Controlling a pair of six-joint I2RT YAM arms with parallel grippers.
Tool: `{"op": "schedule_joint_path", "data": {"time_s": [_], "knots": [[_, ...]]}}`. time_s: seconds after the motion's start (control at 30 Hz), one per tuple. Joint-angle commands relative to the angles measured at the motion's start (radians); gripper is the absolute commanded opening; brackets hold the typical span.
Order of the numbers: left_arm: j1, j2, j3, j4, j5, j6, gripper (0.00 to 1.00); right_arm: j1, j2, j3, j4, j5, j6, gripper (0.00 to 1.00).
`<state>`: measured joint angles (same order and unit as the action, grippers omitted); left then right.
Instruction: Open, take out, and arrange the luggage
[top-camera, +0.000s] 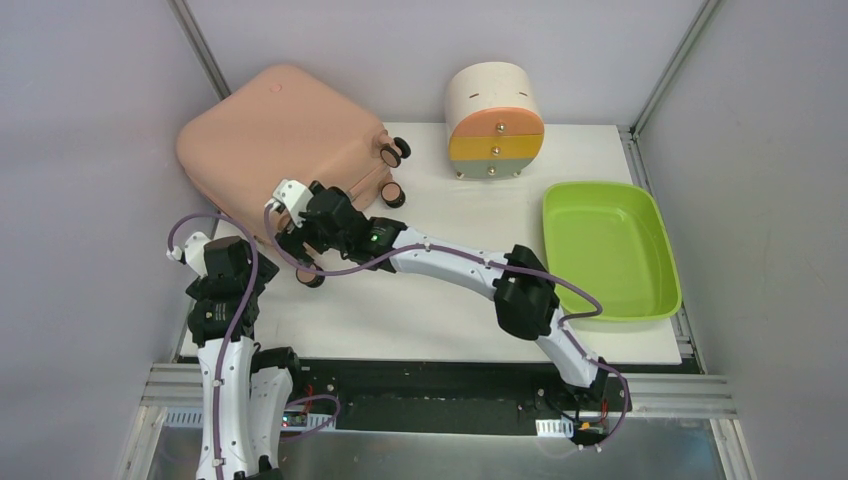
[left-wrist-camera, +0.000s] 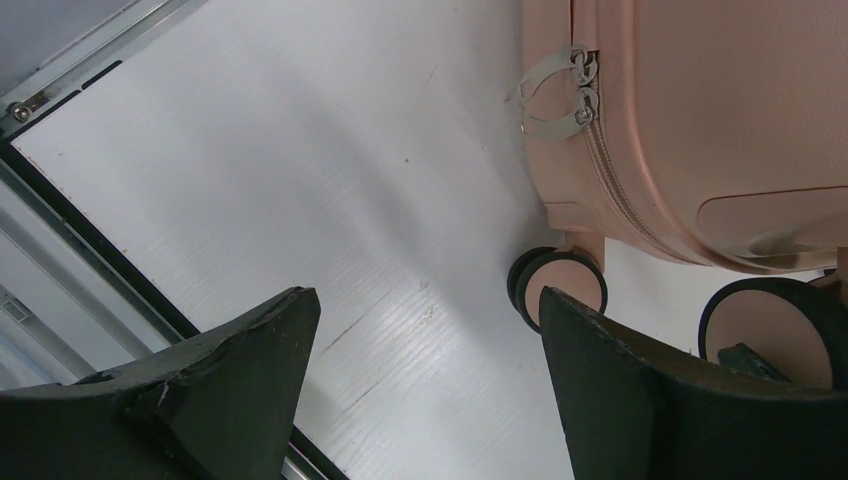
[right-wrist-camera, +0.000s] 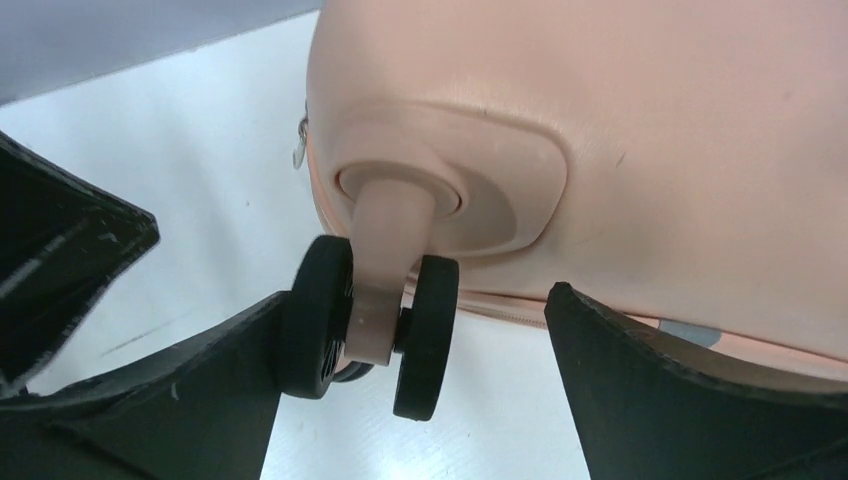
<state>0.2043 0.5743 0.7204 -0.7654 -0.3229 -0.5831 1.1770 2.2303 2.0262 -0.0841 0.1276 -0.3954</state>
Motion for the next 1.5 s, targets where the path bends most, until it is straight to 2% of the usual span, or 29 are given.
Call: {"op": "schedule_joint_path", "data": {"time_s": [0.0,0.17,0.4,0.47,0.5,0.6,0.63,0.77,0.9,1.0,1.17,1.27,1.47], "knots": [[0.006,-0.007,-0.010,0.018,-0.026,0.002,0.84,0.008,-0.002,0.075,0.032,0.041,-0.010,0.98],[0.006,-0.007,-0.013,0.020,-0.019,0.021,0.84,0.006,0.029,0.113,0.008,0.032,0.030,0.87],[0.006,0.007,-0.013,0.029,0.003,0.039,0.85,0.002,0.049,0.126,-0.040,0.003,0.112,0.87],[0.006,0.014,-0.013,0.034,0.014,0.053,0.85,-0.001,0.054,0.134,-0.045,0.005,0.120,0.84],[0.006,0.017,-0.014,0.036,0.024,0.063,0.85,-0.001,0.054,0.136,-0.045,0.004,0.123,0.78],[0.006,0.019,-0.026,0.056,0.082,0.115,0.85,-0.014,0.037,0.130,-0.037,-0.016,0.144,0.47],[0.005,0.023,-0.030,0.064,0.095,0.132,0.85,-0.020,0.026,0.123,-0.027,-0.019,0.154,0.40],[0.004,0.061,-0.034,0.102,0.176,0.177,0.84,-0.062,-0.048,0.040,0.042,-0.043,0.200,0.18],[0.003,0.106,-0.029,0.151,0.265,0.219,0.76,-0.124,-0.110,-0.011,0.079,-0.068,0.245,0.02],[0.003,0.138,-0.034,0.193,0.316,0.230,0.71,-0.167,-0.133,-0.030,0.080,-0.114,0.283,0.00],[0.002,0.172,-0.070,0.293,0.441,0.243,0.68,-0.198,-0.147,-0.060,0.112,-0.170,0.294,0.00],[0.000,0.188,-0.102,0.389,0.512,0.255,0.62,-0.204,-0.152,-0.074,0.128,-0.174,0.294,0.00],[-0.008,0.250,-0.120,0.516,0.514,0.279,0.53,-0.211,-0.159,-0.094,0.147,-0.180,0.302,0.00]]}}
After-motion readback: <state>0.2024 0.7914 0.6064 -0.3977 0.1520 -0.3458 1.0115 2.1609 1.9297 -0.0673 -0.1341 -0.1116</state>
